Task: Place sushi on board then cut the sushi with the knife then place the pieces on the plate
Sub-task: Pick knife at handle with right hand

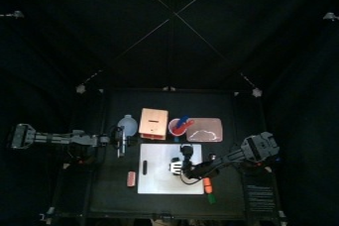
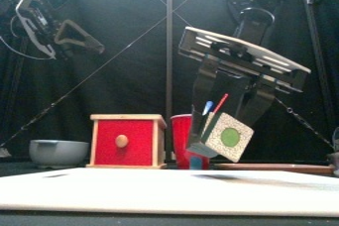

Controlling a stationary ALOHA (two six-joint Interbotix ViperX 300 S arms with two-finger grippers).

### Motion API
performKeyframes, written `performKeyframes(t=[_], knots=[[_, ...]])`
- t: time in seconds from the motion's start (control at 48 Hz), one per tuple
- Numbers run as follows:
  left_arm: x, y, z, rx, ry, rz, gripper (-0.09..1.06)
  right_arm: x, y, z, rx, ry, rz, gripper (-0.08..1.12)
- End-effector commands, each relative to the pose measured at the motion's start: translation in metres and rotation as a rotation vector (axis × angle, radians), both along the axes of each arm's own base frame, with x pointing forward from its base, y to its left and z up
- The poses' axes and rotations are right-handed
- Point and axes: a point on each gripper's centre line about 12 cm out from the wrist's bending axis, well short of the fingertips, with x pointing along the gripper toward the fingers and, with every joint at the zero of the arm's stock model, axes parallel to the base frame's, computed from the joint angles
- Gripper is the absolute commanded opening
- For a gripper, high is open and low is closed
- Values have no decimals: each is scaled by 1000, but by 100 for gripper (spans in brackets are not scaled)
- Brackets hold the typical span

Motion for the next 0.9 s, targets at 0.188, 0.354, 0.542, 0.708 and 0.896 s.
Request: performKeyframes(t=[0.188,0.354,0.542,0.708,0.896], knots=[[2,-1,5,4,-15,-4,-2,12,-3,9,23,-51,-8,68],[2,0,5,6,-16,-3,-2,15,-8,6,42,-63,-15,78],[1,-1,2,8,-9,-6,-2,19,-8,6,58,-80,-10,85],[0,-1,1,6,-6,-6,-2,16,-6,2,74,-67,-19,86],[0,-1,0,6,-3,-6,-2,16,-6,20,62,-106,12,86]])
